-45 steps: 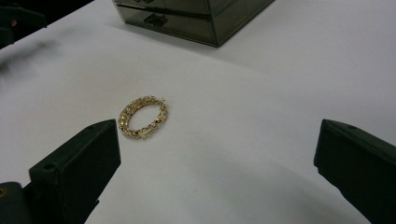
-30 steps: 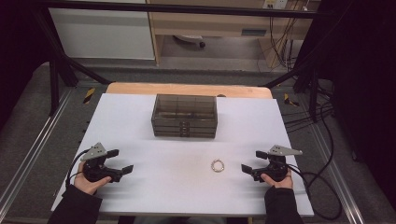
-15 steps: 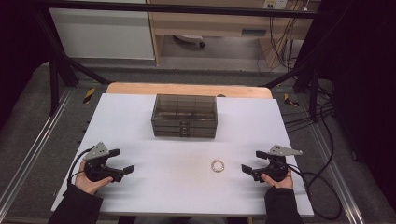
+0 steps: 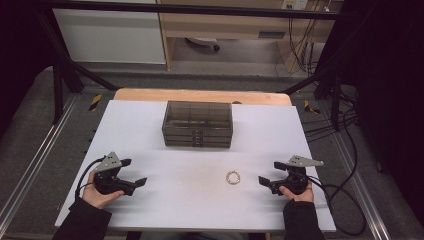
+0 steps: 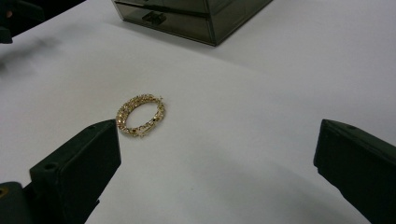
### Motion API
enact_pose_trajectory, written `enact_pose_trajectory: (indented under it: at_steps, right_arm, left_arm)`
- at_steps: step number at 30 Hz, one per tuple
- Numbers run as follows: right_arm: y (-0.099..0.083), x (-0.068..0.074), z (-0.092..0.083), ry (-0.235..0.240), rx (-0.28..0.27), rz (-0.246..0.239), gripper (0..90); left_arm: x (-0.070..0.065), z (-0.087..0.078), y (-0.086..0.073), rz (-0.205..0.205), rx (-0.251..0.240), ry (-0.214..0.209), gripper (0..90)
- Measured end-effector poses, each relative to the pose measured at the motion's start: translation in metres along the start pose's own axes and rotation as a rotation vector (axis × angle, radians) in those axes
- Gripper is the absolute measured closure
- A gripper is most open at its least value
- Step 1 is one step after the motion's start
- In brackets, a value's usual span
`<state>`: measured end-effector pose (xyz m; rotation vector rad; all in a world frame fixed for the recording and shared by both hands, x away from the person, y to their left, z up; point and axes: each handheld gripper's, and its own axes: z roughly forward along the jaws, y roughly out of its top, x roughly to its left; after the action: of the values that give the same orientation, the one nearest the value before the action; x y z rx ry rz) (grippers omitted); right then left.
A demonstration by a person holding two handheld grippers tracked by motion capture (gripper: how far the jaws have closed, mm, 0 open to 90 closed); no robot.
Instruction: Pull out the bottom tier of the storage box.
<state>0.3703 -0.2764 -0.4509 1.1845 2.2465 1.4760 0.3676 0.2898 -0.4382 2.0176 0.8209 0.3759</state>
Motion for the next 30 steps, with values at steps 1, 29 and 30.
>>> enact_pose_trajectory:
  at_steps: [1,29,30]
  right_arm:
    - [0.000,0.000,0.000,0.000,0.000,0.000,1.1]
    - [0.000,0.000,0.001,-0.006,0.006,-0.005,1.1]
    - [0.000,0.000,0.001,-0.006,0.006,-0.004,1.1]
  left_arm:
    - [0.000,0.000,0.001,0.003,0.001,0.002,3.5]
    - [-0.015,0.010,0.014,0.115,0.036,0.032,3.6]
    - [-0.015,0.010,0.014,0.120,0.039,0.033,3.6]
